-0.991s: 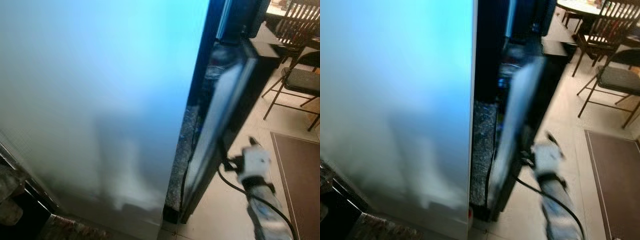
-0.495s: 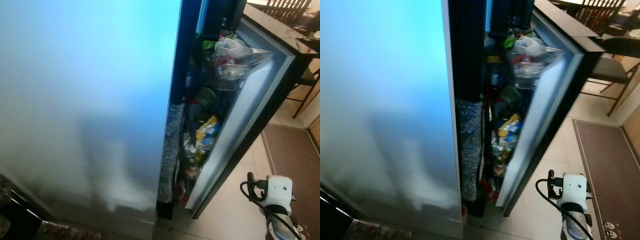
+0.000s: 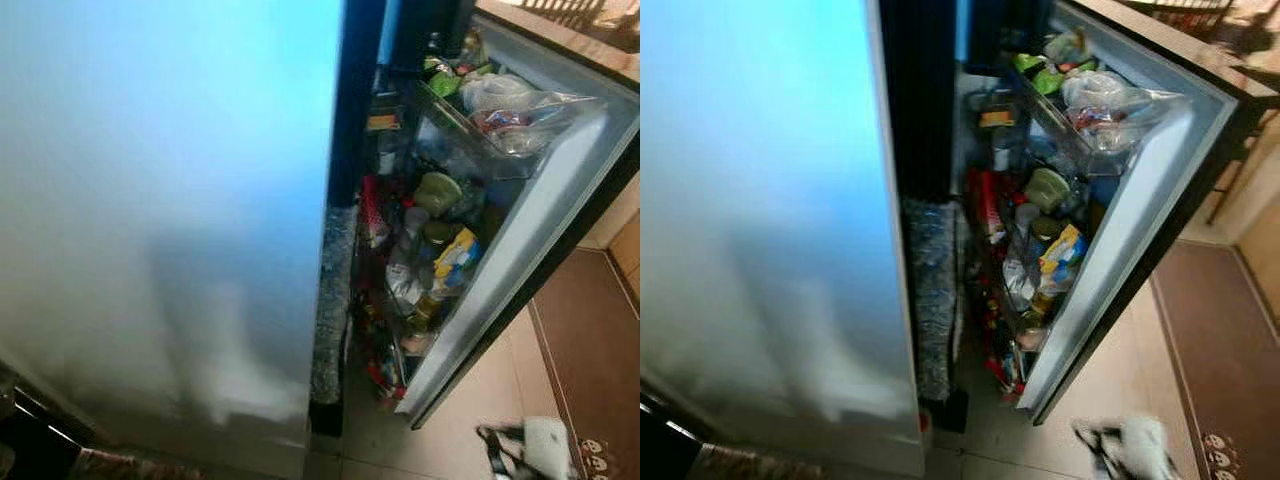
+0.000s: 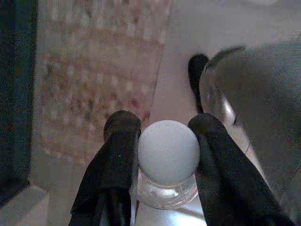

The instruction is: Restocking fridge

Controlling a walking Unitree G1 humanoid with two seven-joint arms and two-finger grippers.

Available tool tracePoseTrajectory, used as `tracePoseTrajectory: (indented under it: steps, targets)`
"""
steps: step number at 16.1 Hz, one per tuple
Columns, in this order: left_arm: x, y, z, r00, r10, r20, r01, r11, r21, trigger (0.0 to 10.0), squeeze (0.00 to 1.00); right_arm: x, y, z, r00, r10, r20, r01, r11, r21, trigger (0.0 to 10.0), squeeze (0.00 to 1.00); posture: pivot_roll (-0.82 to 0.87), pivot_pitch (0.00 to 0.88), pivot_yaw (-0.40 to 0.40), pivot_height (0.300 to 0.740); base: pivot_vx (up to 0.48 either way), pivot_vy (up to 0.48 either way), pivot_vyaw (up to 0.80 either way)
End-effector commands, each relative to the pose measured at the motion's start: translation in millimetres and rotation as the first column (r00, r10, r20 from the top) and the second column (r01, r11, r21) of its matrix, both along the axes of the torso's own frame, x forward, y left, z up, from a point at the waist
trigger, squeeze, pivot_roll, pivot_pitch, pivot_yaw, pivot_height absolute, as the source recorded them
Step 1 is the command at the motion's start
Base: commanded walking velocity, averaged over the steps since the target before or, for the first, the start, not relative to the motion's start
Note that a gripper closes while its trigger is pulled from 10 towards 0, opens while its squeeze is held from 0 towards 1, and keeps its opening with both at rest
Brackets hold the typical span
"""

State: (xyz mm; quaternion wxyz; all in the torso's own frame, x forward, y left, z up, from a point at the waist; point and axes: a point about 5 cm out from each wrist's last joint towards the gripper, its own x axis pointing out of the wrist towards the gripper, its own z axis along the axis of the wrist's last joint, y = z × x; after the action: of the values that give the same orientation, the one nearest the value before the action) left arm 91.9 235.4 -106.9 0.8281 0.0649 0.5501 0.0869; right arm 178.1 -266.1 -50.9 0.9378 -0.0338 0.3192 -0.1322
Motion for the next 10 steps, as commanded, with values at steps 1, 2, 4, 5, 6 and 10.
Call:
tracePoseTrajectory:
  steps: [1, 2, 4, 5, 6, 10]
  targets:
    - [-7.3, 1.2, -1.4, 1.0, 0.019, -0.017, -0.019, 1.0, -0.004, 10.0, 0.0, 18.1, 2.3, 11.0, 0.997, 0.022, 0.076, -0.023, 1.0, 0.008, 10.0, 0.0, -0.07, 0.0, -0.036, 0.74, 0.0, 0.0, 0.0]
    - [-6.6, 1.6, -1.2, 1.0, 0.017, -0.016, -0.017, 1.0, -0.003, 10.0, 0.0, 35.2, 8.9, 17.9, 0.992, 0.058, 0.116, -0.062, 0.998, 0.032, 10.0, 0.0, -0.07, 0.0, -0.03, 0.74, 0.0, 0.0, 0.0]
    - [-6.1, 1.5, -1.1, 1.0, 0.014, -0.017, -0.014, 1.0, -0.005, 10.0, 0.0, 49.1, 16.4, 22.4, 0.983, 0.114, 0.141, -0.122, 0.991, 0.047, 10.0, 0.0, -0.08, 0.0, -0.027, 0.74, 0.0, 0.0, 0.0]
    - [-5.8, 1.4, -1.1, 1.0, 0.013, -0.018, -0.013, 1.0, -0.01, 10.0, 0.0, 53.3, 20.2, 21.2, 0.985, 0.127, 0.119, -0.134, 0.99, 0.053, 10.0, 0.0, -0.08, 0.0, -0.024, 0.74, 0.0, 0.0, 0.0]
    - [-5.5, 1.4, -1.1, 1.0, 0.013, -0.018, -0.013, 1.0, -0.012, 10.0, 0.0, 48.5, 24.6, 11.8, 0.993, 0.109, 0.048, -0.112, 0.99, 0.089, 10.0, 0.0, -0.08, 0.0, -0.024, 0.74, 0.0, 0.0, 0.0]
    - [-6.0, 1.4, -1.2, 1.0, 0.018, -0.02, -0.018, 1.0, -0.01, 10.0, 0.0, -0.8, 36.1, -26.1, 0.959, 0.147, -0.243, -0.128, 0.987, 0.092, 10.0, 0.0, -0.08, 0.0, -0.022, 0.74, 0.0, 0.0, 0.0]
